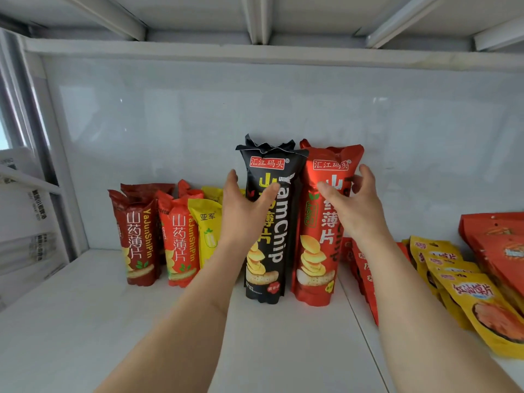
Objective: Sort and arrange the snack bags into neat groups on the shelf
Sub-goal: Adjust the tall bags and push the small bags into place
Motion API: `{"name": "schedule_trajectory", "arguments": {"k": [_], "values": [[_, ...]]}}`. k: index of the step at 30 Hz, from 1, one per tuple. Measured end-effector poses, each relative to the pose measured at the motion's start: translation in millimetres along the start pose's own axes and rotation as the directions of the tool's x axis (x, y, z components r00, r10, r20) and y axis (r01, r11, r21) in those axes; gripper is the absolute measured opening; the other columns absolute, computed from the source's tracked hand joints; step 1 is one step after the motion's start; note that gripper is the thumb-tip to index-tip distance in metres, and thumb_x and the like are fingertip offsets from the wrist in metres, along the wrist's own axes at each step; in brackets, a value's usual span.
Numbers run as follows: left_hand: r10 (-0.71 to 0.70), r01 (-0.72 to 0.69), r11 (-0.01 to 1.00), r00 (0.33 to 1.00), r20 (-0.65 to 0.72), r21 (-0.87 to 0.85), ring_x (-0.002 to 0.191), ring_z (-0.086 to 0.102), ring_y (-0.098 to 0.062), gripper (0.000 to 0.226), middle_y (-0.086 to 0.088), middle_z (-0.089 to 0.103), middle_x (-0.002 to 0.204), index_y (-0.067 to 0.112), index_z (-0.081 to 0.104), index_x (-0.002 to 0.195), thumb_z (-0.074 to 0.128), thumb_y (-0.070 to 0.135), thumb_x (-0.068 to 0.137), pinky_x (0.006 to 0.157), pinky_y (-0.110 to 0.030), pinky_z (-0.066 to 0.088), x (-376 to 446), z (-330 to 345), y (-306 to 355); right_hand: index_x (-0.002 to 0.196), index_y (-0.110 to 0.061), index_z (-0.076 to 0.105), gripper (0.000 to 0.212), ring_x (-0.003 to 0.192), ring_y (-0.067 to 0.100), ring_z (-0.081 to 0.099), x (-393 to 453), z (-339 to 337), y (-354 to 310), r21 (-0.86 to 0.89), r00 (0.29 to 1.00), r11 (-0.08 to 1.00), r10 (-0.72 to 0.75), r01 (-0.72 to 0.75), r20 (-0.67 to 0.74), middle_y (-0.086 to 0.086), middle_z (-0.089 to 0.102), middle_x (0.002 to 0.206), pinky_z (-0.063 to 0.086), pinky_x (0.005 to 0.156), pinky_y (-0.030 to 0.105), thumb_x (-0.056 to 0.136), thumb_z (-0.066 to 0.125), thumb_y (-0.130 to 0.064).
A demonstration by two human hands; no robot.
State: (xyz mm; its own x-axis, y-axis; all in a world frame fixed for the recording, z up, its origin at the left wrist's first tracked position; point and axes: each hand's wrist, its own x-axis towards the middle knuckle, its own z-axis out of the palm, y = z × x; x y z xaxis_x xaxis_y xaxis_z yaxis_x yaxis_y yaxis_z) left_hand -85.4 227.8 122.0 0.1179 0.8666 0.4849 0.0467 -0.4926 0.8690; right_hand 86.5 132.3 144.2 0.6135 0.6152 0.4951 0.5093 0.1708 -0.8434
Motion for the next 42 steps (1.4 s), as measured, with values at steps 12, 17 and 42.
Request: {"name": "schedule_trajectory", "arguments": {"k": [12,17,42], "values": [[-0.017,0.018,0.998,1.0,-0.005,0.066,0.13,0.054,-0.014,0.104,0.004,0.053,0.144,0.027,0.028,0.154,0.079,0.062,0.07,0.106,-0.044,0.049,11.0,10.8,0.0,0.138,-0.03,0.033,0.077,0.103,0.015,0.062,15.9,1.3,17.4,-0.033,0.998,0.998,-0.049,0.048,-0.026,-0.007,0.06,0.122,0.05,0.086,0.033,0.078,0.08,-0.04],[0.001,0.001,0.996,1.0,-0.027,0.088,0.113,0.059,-0.013,0.074,0.005,0.054,0.129,0.025,0.05,0.136,0.079,0.056,0.076,0.1,-0.039,0.052,11.8,15.3,2.5,0.141,-0.032,0.033,0.079,0.103,0.013,0.061,19.4,-4.1,22.5,-0.001,0.999,0.999,-0.035,0.035,0.002,-0.009,0.058,0.123,0.052,0.09,0.037,0.078,0.079,-0.041],[-0.059,0.08,0.933,0.996,-0.071,0.351,0.143,0.037,-0.013,0.073,0.005,0.04,0.154,0.02,0.032,0.155,0.067,0.041,0.093,0.111,-0.029,0.034,-74.0,-21.8,-59.1,0.127,-0.02,0.057,0.037,0.108,0.007,0.06,-79.2,34.1,23.2,0.014,0.939,0.947,-0.316,0.321,-0.138,-0.006,0.062,0.12,0.051,0.086,0.022,0.094,0.062,-0.035]]}}
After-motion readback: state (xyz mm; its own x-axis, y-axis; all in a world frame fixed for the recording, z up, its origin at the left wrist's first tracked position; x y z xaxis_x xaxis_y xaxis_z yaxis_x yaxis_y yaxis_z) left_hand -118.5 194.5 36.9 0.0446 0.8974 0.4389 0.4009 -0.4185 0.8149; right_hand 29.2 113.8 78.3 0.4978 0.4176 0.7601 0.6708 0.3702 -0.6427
